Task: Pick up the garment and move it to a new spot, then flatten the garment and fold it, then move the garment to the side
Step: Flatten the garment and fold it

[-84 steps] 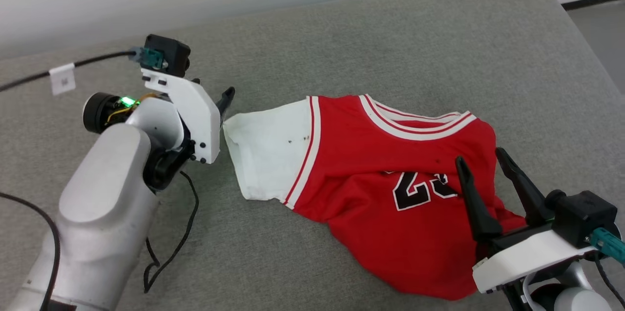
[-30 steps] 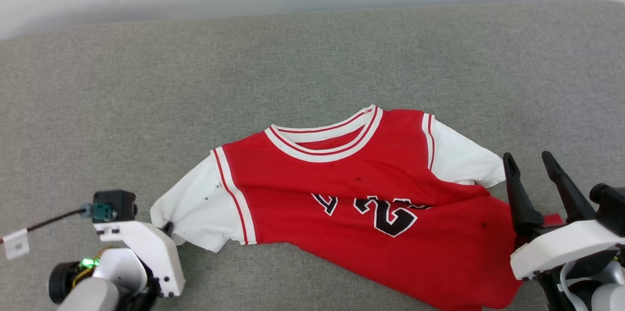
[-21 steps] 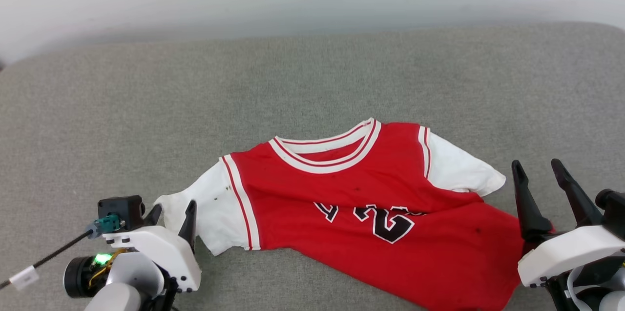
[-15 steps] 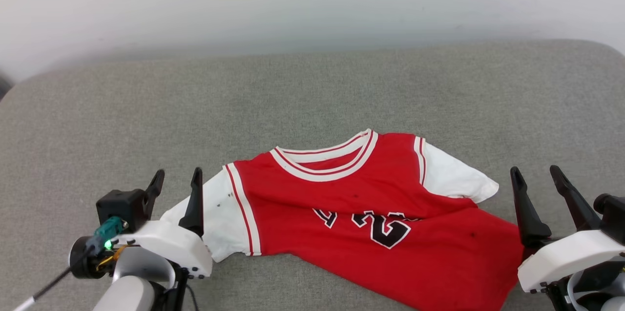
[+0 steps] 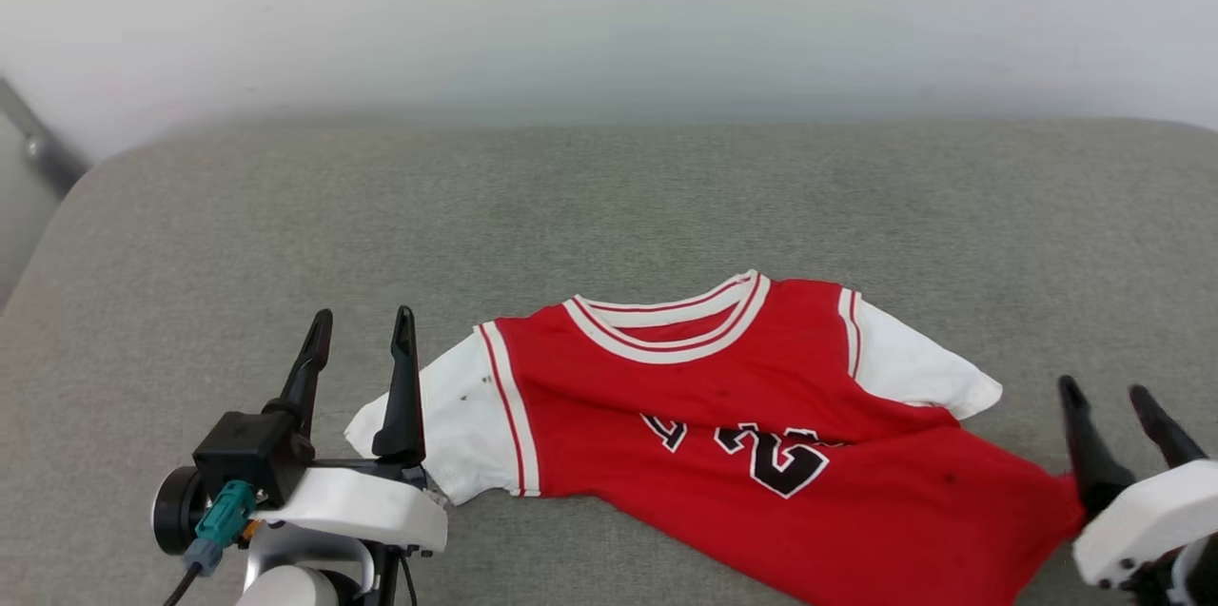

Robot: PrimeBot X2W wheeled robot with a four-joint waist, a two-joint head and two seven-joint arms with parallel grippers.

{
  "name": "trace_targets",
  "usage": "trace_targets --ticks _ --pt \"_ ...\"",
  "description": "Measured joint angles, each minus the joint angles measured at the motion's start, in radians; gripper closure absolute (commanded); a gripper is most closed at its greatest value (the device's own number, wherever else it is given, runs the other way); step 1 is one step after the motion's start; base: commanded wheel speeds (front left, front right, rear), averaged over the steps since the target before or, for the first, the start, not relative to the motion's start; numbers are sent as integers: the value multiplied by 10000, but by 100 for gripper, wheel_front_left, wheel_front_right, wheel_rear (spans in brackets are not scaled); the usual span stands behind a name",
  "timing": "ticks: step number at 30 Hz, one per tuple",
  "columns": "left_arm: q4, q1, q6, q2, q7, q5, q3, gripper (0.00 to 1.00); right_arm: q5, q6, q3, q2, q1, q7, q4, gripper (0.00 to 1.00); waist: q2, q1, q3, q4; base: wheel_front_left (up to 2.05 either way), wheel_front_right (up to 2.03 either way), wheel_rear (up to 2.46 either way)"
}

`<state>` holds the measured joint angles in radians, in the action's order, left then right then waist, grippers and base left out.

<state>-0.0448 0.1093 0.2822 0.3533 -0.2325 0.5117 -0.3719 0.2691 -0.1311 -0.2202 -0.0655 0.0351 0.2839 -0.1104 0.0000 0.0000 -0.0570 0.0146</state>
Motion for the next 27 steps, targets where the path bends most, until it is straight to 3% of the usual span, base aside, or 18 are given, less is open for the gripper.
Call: trace_targets --ticks 7,14,25,26,27 --pt "-134 50 -23 -119 -13 -59 -127 0 765 0 -1014 -849 -1468 2715 2015 0 0 0 -337 440 0 0 0" --pt "-59 491 -236 -426 -144 -77 -219 0 809 0 -872 -1521 -3142 5423 3613 0 0 0 -1072 874 0 0 0" --pt "387 870 -533 -823 -259 -165 -268 0 823 2 -662 -1475 -4431 6817 4765 0 0 0 -2084 1429 0 0 0" --pt "422 872 -535 -832 -261 -178 -245 0 838 2 -642 -1478 -4444 6876 4786 59 0 0 -2118 1447 0 0 0" --pt "449 885 -550 -846 -263 -194 -226 0 890 2 -660 -1473 -4451 6934 4786 100 0 0 -2150 1452 0 0 0"
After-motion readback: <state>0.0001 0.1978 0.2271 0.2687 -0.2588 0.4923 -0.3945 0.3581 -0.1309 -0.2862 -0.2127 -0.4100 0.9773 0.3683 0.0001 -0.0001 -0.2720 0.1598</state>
